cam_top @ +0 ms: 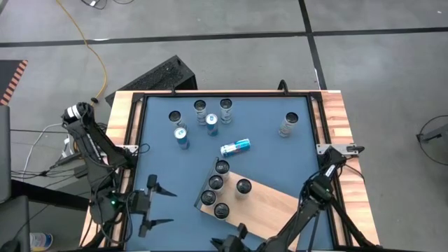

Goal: Place canned beverage on shelf
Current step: Adjust the white yellow soda cans on the shelf

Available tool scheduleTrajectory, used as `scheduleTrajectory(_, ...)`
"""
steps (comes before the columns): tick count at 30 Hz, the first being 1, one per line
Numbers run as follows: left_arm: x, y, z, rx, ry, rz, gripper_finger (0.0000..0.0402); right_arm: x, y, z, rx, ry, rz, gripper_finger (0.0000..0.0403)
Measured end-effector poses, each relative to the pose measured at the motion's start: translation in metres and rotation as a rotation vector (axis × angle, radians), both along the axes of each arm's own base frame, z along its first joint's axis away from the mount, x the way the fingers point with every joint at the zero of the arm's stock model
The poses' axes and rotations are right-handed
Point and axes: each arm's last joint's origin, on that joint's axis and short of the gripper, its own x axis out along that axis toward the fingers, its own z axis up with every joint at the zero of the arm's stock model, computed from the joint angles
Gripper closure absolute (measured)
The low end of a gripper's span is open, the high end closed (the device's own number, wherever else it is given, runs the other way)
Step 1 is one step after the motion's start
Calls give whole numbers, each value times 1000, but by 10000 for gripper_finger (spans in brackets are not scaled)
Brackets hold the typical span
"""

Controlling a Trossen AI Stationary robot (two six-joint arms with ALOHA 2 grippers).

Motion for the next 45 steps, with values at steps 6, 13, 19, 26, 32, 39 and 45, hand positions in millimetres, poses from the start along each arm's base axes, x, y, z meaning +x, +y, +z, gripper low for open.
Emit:
scheduleTrajectory(6, 0, 0, 0, -9, 2, -2, 54, 6, -12, -2, -57, 25, -36, 401)
scheduleTrajectory(13, 0, 0, 0, -10, 2, -2, 54, 8, -24, -5, -91, 67, -72, 403)
scheduleTrajectory(19, 0, 0, 0, -5, 2, -2, 54, 3, -26, -8, -87, 87, -99, 403)
scheduleTrajectory(26, 0, 0, 0, -3, 2, -2, 54, -2, -26, -10, -73, 91, -128, 403)
scheduleTrajectory(32, 0, 0, 0, -3, 1, -1, 54, -4, -29, -11, -59, 89, -157, 403)
scheduleTrajectory(39, 0, 0, 0, -8, 2, -2, 54, -5, -31, -12, -54, 95, -176, 403)
scheduleTrajectory(45, 0, 0, 0, -9, 2, -2, 54, -8, -34, -14, -39, 99, -208, 403)
